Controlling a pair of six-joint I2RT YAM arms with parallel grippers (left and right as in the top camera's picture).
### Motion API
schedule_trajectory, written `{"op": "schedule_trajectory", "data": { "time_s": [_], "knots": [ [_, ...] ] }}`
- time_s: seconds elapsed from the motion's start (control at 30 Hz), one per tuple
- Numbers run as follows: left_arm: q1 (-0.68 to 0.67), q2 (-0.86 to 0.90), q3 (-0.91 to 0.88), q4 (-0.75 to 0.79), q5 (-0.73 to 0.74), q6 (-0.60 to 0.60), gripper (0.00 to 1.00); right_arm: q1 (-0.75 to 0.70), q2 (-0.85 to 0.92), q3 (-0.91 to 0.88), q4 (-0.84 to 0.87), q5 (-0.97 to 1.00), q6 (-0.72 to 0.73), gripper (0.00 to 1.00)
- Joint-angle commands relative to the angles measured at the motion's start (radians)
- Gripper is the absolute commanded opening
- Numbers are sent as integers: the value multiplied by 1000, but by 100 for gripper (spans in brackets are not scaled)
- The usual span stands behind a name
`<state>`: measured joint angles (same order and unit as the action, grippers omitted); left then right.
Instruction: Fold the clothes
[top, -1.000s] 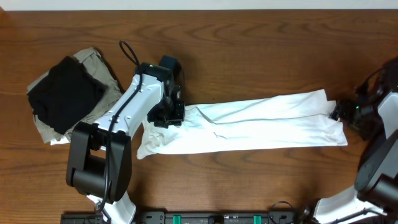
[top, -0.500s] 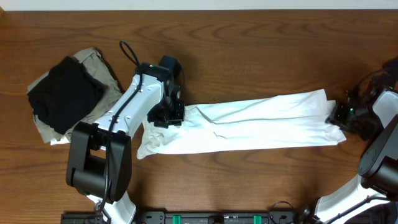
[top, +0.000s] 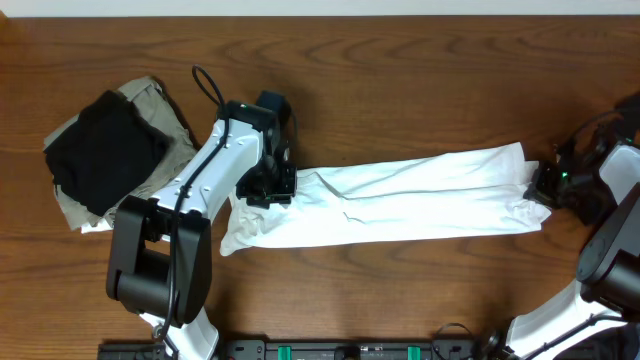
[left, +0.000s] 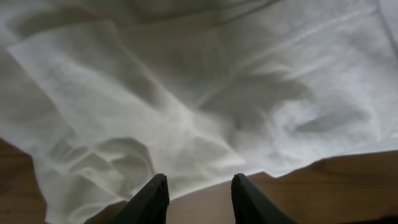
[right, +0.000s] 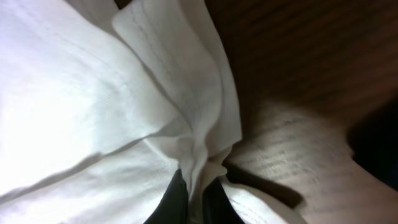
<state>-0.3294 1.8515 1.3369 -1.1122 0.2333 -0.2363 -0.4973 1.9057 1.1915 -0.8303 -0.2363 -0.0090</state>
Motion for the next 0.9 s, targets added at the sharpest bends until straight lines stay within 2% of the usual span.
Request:
{"op": "schedule_trajectory", "data": {
  "time_s": [0.0, 0.17, 0.4, 0.6, 0.87],
  "knots": [
    [1, -47, 42, -11, 2, 0, 36, -19, -93, 86, -20, 83, 32, 1],
    [8, -116, 49, 3, 2, -1, 37, -41, -143, 195, -100, 189, 38, 1],
    [20, -137, 49, 0, 2, -2, 37, -12, -148, 280, -211, 187, 25, 1],
    [19, -137, 49, 0, 2, -2, 37, 125, -148, 282, -284, 188, 14, 1],
    [19, -137, 49, 0, 2, -2, 37, 394, -148, 281, -334, 188, 16, 2]
  ]
}}
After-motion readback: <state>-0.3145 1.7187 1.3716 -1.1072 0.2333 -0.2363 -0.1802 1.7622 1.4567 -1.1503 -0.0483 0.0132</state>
